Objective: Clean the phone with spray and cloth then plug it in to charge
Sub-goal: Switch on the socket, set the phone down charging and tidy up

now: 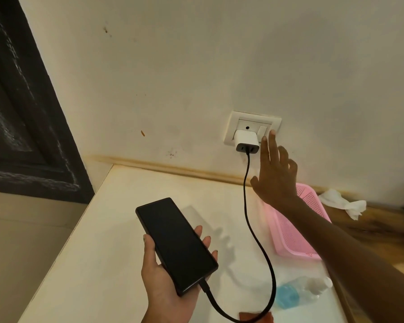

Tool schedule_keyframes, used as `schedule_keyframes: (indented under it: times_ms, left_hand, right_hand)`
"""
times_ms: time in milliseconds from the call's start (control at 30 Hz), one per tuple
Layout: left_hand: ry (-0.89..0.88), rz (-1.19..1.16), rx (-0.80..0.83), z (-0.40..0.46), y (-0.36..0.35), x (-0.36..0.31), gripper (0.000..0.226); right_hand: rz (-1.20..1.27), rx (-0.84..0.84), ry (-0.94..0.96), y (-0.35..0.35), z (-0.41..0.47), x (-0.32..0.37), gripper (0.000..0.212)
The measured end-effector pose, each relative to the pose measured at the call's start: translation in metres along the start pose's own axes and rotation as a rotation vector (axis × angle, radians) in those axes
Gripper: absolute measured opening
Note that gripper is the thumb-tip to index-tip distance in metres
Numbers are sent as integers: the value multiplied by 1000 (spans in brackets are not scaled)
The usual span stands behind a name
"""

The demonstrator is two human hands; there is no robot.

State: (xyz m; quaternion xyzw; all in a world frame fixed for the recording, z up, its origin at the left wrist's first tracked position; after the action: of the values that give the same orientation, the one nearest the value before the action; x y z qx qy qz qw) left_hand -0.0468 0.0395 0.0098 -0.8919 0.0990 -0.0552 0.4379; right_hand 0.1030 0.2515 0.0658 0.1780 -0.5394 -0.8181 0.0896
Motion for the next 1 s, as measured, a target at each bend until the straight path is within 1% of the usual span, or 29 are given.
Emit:
schedule_keyframes:
  times_ms: [133,300,533,667,833,933,1000]
  left_hand:
    - [5,-4,-1,0,0,0,69]
    - [7,-10,-9,0,0,-1,68]
    - [9,-4,-10,0,0,-1,67]
    - [8,2,-9,0,0,0,68]
    - [5,11,-11,0,0,-1,67]
    - [8,5,-9,0,0,0,66]
    - [11,2,-8,0,0,0,66]
  right_hand:
    - [-66,60,18,-8,6,-2,101]
    - [-71,92,33,-16,11,1,102]
    - [-11,71,-2,-23,13,5,95]
    - [-38,95,-18,-24,14,5,93]
    - [-52,76,-37,-21,14,9,83]
    - [-58,74,-19,-21,13,7,89]
    - [-55,57,-14,-19,12,7,89]
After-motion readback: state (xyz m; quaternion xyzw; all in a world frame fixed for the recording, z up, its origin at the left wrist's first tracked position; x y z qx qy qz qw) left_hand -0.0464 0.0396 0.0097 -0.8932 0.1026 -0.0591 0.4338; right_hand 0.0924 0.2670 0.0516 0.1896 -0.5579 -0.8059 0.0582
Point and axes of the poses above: each hand's wrist, its own z-axis towards the middle knuckle, its own y-axis out of the back of the hand, x = y × z, the point moved 4 cm from there along z, towards the middle knuckle, and after that the axes turned 9 degrees about y, right-handed, at the moved point
